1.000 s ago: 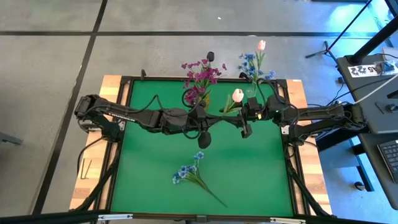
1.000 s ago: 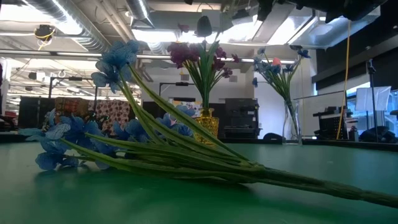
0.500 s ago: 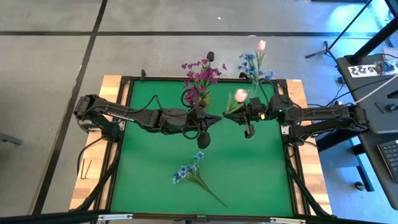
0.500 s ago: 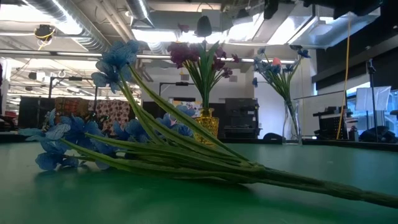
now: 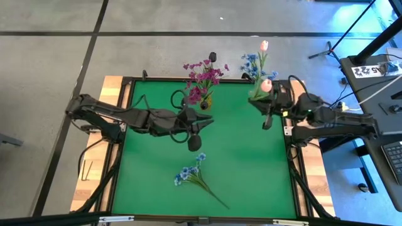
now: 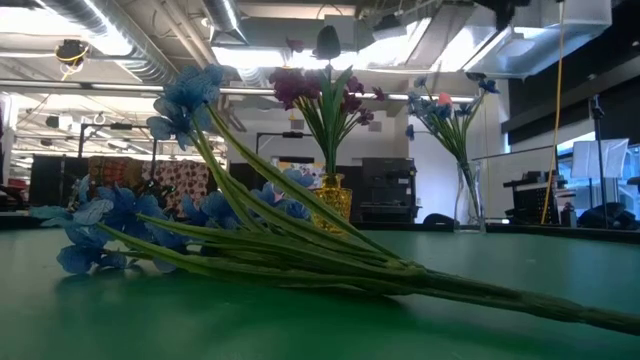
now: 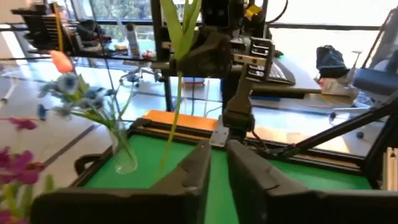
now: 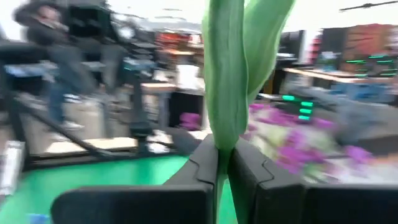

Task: Sort flowers into vase by color
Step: Put the pink flower into the transparent vase

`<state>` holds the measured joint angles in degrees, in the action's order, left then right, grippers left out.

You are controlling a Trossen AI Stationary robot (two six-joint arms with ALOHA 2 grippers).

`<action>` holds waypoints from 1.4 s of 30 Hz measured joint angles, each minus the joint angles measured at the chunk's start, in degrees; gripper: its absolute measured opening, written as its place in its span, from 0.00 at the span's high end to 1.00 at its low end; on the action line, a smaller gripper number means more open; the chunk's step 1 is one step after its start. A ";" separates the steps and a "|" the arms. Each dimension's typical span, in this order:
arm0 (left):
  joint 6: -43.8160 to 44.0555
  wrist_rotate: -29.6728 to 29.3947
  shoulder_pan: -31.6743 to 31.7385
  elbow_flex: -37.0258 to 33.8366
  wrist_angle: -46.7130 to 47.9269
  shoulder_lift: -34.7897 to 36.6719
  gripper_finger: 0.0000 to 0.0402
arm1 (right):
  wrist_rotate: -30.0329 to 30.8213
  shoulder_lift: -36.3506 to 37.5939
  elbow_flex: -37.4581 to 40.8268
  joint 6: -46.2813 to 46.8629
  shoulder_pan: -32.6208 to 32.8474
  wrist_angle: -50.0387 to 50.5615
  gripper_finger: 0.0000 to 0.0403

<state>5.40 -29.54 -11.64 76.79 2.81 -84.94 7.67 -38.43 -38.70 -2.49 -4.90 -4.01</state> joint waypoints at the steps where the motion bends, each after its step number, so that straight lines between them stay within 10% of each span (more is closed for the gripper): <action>1: -0.05 -0.86 -0.14 0.00 0.86 0.51 0.83 | 2.15 1.05 0.00 -0.91 -0.01 1.51 0.95; 12: -2.08 -12.95 -2.68 0.00 4.97 3.40 0.56 | 23.01 6.44 -3.79 -5.46 -0.01 17.68 0.95; 33: -4.63 -13.43 -7.28 0.00 7.91 10.09 0.56 | 45.21 5.34 -17.33 -20.23 -0.03 19.27 0.95; 42: -5.13 -13.42 -7.26 0.00 8.46 11.21 0.56 | 44.44 5.19 -15.44 -18.21 -3.41 19.56 0.95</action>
<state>0.27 -42.96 -18.90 76.79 11.27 -73.73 52.11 -33.23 -54.14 -20.70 -8.30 15.55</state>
